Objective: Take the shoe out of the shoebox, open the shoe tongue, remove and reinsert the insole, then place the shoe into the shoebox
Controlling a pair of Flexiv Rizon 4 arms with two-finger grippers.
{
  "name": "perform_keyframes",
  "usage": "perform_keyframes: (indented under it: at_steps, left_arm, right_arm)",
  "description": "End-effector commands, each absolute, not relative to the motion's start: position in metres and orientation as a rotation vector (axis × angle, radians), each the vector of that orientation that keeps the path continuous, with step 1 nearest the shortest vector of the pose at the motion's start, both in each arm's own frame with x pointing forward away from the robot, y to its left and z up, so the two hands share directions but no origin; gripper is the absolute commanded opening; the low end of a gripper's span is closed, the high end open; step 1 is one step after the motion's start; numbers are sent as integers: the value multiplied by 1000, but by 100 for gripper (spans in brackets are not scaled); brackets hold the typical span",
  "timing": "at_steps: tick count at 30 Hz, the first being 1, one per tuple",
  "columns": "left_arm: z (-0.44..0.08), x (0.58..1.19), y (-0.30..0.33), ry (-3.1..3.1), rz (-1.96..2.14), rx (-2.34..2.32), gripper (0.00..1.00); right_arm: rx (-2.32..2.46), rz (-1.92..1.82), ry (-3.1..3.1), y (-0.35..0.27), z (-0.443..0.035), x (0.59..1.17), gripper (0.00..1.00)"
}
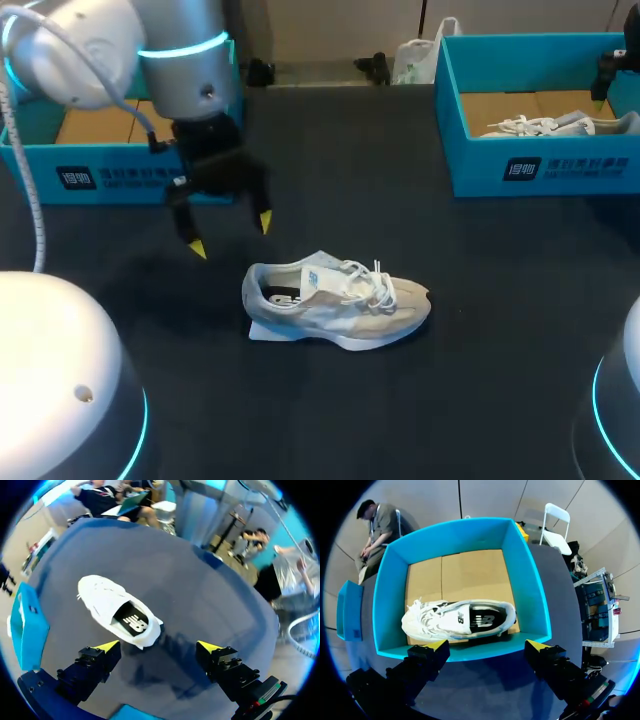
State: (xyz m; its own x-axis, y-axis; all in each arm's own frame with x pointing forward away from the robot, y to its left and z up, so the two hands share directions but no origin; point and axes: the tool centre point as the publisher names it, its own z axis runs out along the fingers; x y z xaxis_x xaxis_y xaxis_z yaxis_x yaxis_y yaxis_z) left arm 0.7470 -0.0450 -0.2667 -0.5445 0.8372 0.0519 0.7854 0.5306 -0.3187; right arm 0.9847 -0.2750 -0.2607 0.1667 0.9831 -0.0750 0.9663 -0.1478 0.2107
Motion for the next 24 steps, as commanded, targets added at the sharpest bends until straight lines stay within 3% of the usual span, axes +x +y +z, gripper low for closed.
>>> perform_keyframes:
  at_steps: [1,16,24]
  left_arm:
    - [-267,745,-31,-2639,493,-1314,100]
    - [-270,747,14,-2789,734,-880,100]
    - [-270,747,17,-2777,702,-909,100]
  right_arm:
    - [2230,119,1898,-275,-261,985,100]
    - [2230,119,1898,-275,-261,985,100]
    - [2230,119,1898,-275,-261,985,100]
